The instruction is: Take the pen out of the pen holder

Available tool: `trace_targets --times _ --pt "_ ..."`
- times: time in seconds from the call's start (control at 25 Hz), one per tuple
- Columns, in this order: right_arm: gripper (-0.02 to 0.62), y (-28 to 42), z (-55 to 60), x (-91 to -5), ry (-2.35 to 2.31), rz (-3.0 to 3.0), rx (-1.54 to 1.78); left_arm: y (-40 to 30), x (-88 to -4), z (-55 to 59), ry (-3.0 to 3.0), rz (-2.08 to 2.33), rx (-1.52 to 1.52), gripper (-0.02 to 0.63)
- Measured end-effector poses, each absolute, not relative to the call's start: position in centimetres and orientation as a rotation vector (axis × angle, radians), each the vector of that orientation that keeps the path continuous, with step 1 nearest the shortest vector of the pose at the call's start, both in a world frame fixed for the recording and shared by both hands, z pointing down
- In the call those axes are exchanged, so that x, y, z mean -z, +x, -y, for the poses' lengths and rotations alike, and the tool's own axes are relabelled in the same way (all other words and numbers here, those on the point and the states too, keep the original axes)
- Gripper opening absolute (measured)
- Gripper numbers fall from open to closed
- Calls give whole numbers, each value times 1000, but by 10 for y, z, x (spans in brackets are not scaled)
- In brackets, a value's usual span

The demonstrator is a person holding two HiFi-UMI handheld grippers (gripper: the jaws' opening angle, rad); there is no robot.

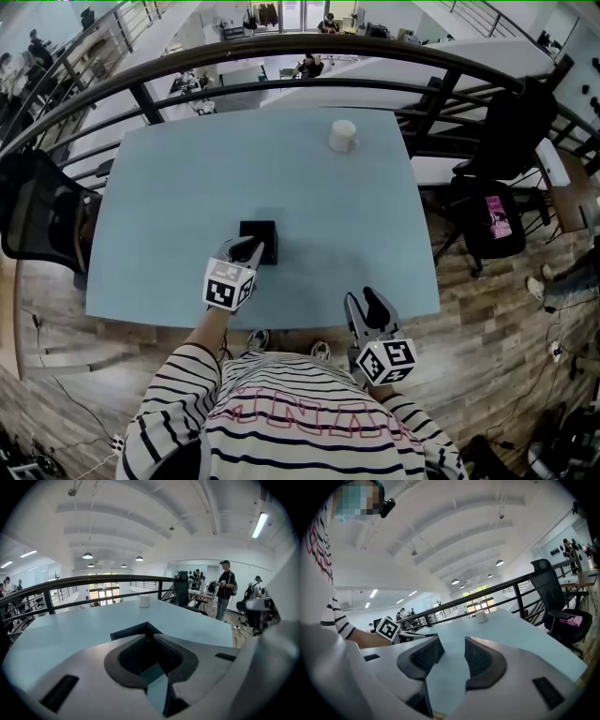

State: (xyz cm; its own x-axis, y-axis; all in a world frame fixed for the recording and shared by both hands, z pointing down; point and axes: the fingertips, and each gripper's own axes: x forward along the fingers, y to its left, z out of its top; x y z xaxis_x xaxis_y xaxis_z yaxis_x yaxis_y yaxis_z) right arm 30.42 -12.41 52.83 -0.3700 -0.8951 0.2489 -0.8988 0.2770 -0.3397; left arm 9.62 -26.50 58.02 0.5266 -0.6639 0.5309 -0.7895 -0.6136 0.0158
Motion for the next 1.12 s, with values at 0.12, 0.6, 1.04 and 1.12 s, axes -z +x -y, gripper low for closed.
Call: trace_targets --times 0.12,0.6,1.04,1.12 --pt "187 304 124 -526 1763 2506 -670 100 -577 266 2532 1211 -724 60" --pt "184 297 125 -520 1773 2509 -660 96 -526 273 2609 1256 -589 58" --pt "175 261 138 -510 1670 2571 -619 61 -469 249 2707 1389 -419 58" --pt "170 251 141 -508 1640 2586 -613 48 -462 244 2708 1428 -380 58"
